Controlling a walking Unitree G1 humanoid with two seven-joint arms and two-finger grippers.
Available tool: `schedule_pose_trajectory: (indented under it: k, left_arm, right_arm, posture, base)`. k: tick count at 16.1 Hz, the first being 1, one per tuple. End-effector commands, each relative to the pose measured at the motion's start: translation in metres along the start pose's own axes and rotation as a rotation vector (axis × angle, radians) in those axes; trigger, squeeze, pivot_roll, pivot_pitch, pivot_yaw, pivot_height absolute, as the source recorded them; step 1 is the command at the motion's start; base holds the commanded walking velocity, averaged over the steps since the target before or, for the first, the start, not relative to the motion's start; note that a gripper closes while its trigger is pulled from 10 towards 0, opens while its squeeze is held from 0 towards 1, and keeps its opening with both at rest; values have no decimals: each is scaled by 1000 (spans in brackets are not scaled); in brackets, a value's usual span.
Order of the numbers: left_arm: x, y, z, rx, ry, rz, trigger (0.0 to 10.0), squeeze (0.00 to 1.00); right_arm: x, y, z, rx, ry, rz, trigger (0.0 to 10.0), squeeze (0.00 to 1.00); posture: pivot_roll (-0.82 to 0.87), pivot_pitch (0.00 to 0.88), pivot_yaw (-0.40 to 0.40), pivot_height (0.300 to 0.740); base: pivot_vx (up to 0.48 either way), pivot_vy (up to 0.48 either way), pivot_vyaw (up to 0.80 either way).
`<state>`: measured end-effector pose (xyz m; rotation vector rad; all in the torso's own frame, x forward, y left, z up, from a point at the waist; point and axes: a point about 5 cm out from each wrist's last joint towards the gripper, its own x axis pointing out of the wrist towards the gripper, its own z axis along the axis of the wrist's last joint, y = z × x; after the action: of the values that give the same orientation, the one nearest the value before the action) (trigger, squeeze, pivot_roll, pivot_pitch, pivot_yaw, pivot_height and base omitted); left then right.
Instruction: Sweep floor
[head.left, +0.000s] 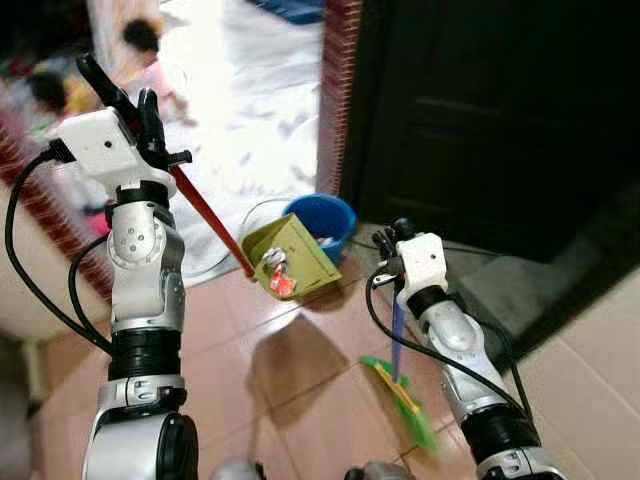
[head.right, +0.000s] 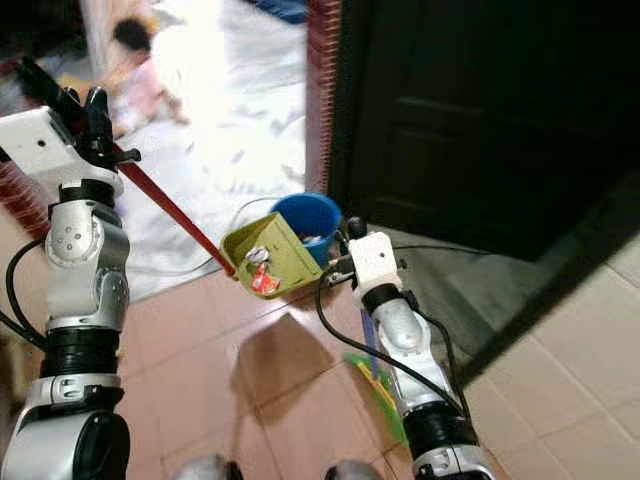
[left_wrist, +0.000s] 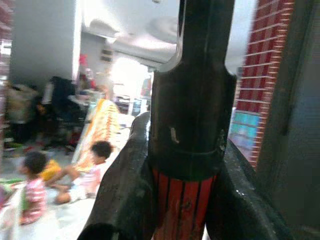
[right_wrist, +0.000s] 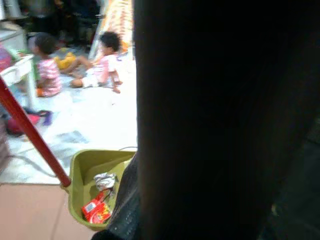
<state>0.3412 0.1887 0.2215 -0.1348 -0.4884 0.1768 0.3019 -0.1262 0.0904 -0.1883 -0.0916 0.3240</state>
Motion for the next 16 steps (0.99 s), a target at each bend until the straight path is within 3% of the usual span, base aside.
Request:
schedule_pose_trajectory:
  k: [1,11,16]
  left_arm:
    - [13,-14,30,-32,-123,-32,10000,0]
    - [25,-19,45,-35,-180,-14,10000,0]
    - [26,-27,53,19,-232,-21,10000,0]
  right_arm:
    - [4,-3,12,-35,-59,13,10000,0]
    - [4,5,15,-50,-81,46,10000,0]
    - [4,6,15,-54,-83,51,10000,0]
  posture:
    - [-40,0,17,740]
    - [-42,0,23,740]
    - [-43,0,26,740]
  base:
    - [266,0,0]
    - [418,0,0]
    - [466,0,0]
